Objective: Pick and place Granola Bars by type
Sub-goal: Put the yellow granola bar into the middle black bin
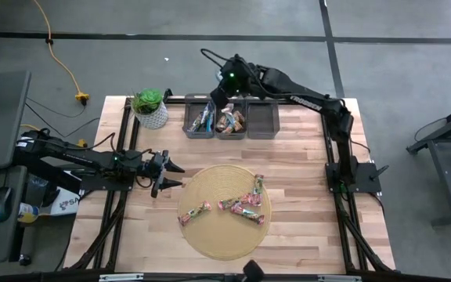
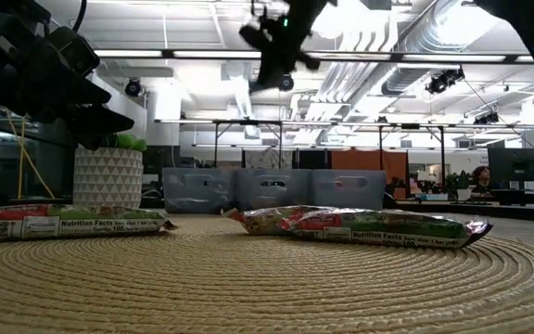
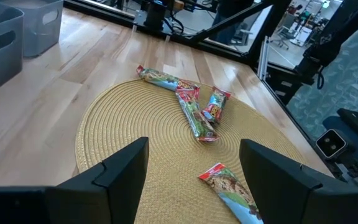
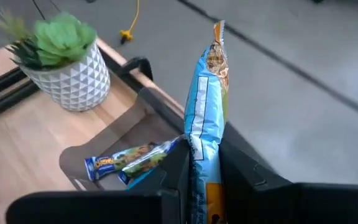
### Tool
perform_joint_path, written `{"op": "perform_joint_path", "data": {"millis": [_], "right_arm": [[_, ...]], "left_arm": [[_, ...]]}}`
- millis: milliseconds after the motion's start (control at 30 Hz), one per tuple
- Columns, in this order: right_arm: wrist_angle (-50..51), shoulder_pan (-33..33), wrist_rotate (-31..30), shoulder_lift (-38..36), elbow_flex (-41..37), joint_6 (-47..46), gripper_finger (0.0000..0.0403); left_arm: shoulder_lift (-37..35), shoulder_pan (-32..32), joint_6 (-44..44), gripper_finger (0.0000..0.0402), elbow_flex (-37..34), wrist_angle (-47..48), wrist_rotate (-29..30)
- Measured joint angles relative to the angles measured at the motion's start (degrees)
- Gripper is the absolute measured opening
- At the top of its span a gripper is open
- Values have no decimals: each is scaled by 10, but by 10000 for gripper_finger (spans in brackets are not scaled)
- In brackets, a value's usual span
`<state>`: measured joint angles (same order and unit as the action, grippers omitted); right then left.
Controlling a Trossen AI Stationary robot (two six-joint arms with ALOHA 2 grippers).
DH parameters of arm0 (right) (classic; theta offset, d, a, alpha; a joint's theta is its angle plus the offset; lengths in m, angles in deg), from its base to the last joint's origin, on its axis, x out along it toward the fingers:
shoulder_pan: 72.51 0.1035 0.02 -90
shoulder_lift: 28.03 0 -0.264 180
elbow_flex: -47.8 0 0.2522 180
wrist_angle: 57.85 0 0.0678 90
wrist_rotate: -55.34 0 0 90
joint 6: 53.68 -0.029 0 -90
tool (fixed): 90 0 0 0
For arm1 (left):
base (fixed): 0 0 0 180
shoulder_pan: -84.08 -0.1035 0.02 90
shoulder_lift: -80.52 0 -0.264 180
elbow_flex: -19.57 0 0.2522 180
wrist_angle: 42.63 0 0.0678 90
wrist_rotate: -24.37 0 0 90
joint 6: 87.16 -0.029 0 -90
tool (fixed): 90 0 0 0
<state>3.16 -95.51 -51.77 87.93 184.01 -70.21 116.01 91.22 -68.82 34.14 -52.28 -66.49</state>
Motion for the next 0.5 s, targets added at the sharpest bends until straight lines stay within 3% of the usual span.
{"op": "perform_joint_path", "data": {"millis": [233, 500], "right_arm": [[-117, -22, 73, 1, -171, -47, 53], [-219, -33, 103, 2, -340, -90, 53]], "left_arm": [[0, 0, 0, 248, 0, 0, 0], [0, 0, 0, 248, 0, 0, 0]]}}
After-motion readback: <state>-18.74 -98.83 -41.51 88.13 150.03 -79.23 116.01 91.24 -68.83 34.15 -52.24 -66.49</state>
